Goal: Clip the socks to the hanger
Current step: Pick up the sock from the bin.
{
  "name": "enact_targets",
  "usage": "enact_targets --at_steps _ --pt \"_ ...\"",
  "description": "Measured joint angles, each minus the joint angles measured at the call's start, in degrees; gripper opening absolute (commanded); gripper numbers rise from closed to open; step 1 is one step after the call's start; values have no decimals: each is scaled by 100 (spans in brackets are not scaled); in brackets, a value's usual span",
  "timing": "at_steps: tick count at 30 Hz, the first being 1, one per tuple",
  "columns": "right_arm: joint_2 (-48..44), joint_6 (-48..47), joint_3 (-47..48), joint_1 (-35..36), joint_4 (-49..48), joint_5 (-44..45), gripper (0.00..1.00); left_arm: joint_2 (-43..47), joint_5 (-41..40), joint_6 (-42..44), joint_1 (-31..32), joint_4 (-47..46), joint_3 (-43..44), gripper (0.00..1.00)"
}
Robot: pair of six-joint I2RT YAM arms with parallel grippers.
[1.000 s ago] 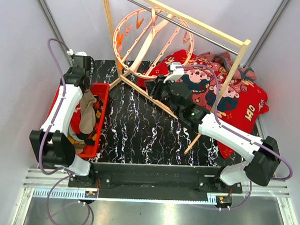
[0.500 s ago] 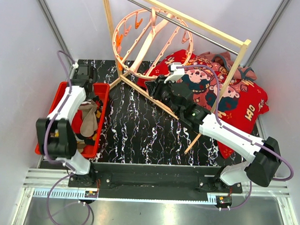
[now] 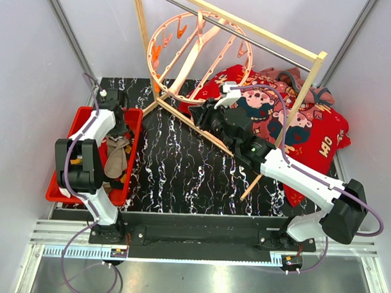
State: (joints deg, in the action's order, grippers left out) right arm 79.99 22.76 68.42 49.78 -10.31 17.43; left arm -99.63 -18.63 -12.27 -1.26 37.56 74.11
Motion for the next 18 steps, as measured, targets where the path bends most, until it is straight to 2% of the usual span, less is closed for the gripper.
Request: enact_targets --at_steps 2,5,12,13,16,18 --pt "-2 -7 0 -2 0 -11 6 74 2 7 2 7 0 5" --pt "-9 -46 0 -2 2 -13 7 356 0 26 0 13 0 13" --pt "-17 -68 0 -2 2 -42 8 846 -2 42 0 -44 0 13" --pt "-17 -68 0 -2 2 -50 8 813 -2 42 0 -35 0 12" --pt "-17 -68 0 -2 4 -59 8 684 -2 44 0 -17 0 0" --pt "-17 -68 0 -2 4 -59 8 627 0 35 0 0 0 0"
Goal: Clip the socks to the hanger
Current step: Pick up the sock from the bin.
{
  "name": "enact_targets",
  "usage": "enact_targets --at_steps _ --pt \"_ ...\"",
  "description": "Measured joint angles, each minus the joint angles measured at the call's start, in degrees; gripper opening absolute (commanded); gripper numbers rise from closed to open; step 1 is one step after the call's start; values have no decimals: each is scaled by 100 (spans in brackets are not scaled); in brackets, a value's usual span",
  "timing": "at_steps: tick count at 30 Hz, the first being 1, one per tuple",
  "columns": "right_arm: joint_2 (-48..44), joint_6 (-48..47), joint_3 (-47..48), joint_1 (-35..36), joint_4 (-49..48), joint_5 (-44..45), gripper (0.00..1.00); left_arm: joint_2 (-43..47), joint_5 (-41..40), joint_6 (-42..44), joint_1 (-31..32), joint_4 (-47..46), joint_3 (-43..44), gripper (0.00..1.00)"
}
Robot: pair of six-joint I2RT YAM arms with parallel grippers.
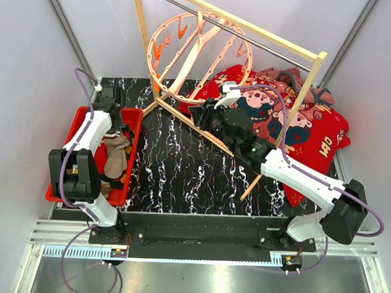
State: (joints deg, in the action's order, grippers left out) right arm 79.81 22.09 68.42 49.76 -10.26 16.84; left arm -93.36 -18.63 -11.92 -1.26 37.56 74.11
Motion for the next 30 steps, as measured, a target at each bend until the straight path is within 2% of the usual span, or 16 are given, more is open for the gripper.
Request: enact_targets --at_steps 7,15,19,25,30 --pt "-2 -48 0 -2 0 -4 8 280 -17 9 0 57 -7 0" --pt "-4 -125 0 -2 0 -35 8 2114 -356 13 0 232 66 0" --pt "-4 -151 0 -4 0 -101 8 2549 -352 118 -4 293 380 0" --pt "-4 -195 0 -4 0 -166 7 3049 278 468 170 175 590 0" --pt "-7 -245 0 -7 -9 -278 5 3630 1088 658 774 -48 680 0"
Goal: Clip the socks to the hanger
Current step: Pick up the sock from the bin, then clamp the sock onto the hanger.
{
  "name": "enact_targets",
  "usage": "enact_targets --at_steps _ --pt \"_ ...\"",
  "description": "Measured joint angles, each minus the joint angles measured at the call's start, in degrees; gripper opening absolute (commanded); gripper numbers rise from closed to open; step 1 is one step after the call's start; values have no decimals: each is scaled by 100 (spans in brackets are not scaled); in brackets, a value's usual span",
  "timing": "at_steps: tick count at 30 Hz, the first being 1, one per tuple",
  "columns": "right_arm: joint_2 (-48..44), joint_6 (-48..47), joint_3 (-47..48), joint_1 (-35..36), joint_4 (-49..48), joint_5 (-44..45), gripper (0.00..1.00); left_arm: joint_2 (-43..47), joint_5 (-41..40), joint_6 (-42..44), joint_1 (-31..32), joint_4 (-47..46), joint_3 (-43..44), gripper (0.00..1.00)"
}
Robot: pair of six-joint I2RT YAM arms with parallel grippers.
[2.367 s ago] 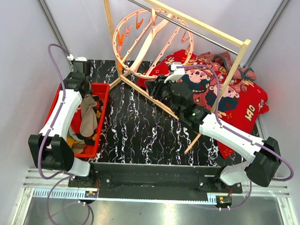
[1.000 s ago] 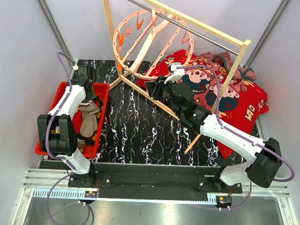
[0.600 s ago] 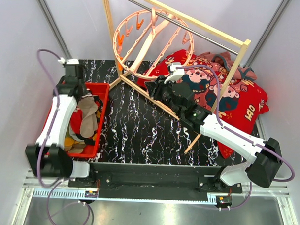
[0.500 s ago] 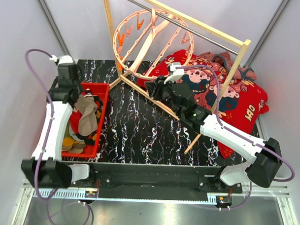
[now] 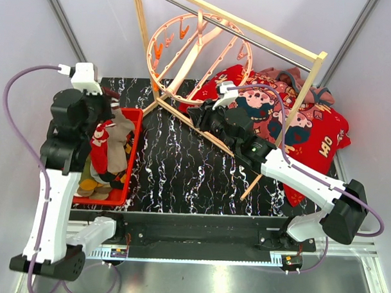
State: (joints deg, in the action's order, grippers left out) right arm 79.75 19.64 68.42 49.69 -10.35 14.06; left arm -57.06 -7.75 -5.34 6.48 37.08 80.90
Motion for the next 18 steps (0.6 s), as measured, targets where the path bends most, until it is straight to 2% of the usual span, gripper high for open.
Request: enact_targets --at_steps 4,10,18 --pt "-9 -37 0 0 0 -26 4 442 638 48 457 -358 -66 0" --pt "-48 -37 2 0 13 -101 3 1029 1504 39 1322 -1176 -914 0" --pt "-136 -46 13 0 125 -160 3 933 1781 -107 2256 -2479 -2433 0"
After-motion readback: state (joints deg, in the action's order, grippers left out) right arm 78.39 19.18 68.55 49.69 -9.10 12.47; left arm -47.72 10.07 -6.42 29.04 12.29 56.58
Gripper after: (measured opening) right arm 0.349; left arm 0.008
